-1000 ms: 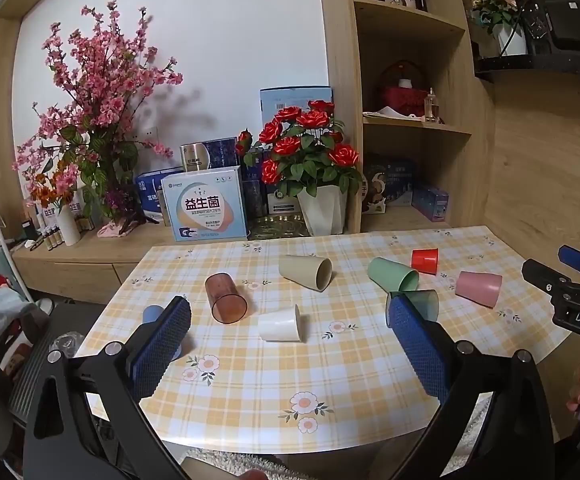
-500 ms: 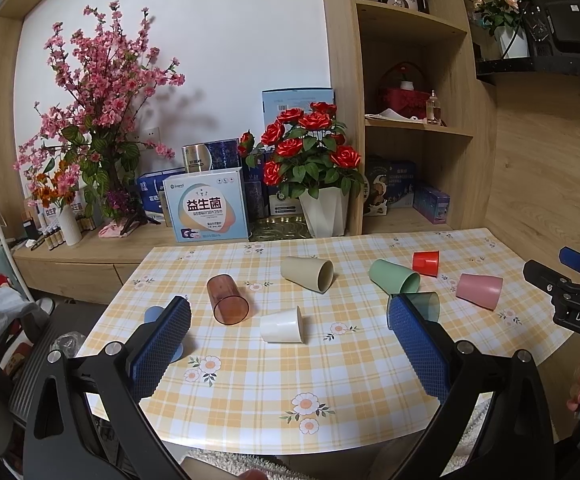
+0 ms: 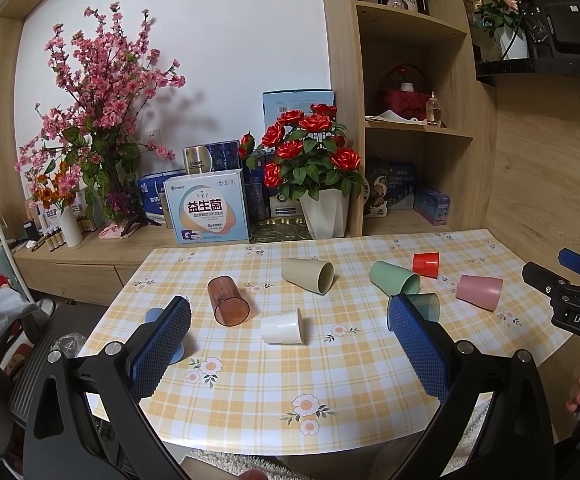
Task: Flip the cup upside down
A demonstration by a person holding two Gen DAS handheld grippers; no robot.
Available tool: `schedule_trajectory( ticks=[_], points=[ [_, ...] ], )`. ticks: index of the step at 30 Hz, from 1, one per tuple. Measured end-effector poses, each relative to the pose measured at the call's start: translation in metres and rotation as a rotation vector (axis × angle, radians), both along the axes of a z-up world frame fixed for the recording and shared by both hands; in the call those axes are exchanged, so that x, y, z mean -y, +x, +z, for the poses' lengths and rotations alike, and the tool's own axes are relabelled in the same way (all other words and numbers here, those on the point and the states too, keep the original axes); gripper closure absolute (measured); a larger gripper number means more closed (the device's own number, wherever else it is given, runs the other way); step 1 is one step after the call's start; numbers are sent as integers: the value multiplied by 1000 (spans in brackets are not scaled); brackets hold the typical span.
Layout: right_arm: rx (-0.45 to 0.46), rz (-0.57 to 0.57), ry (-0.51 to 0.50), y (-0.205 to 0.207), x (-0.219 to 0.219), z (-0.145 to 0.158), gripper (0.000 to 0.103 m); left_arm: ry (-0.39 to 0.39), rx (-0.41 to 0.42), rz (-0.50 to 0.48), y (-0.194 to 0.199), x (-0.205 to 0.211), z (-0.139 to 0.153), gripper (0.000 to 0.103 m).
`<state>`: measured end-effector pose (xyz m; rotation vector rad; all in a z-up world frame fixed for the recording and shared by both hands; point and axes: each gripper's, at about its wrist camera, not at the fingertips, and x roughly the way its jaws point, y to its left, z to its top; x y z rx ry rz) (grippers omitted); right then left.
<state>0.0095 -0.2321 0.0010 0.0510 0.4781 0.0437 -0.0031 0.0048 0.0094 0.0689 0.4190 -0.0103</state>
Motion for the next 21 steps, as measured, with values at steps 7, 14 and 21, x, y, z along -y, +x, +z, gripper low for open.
schedule_trajectory(
  ticks=[7, 14, 21],
  points=[
    [-1, 0, 1, 0, 0, 0, 14, 1, 0, -1, 0, 0, 1, 6],
    [-2, -1, 1, 0, 0, 0, 14, 1, 0, -1, 0, 1, 1, 6],
    [-4, -1, 2, -1, -2, -1, 14, 3, 0, 0, 0, 1, 2, 6]
  ],
)
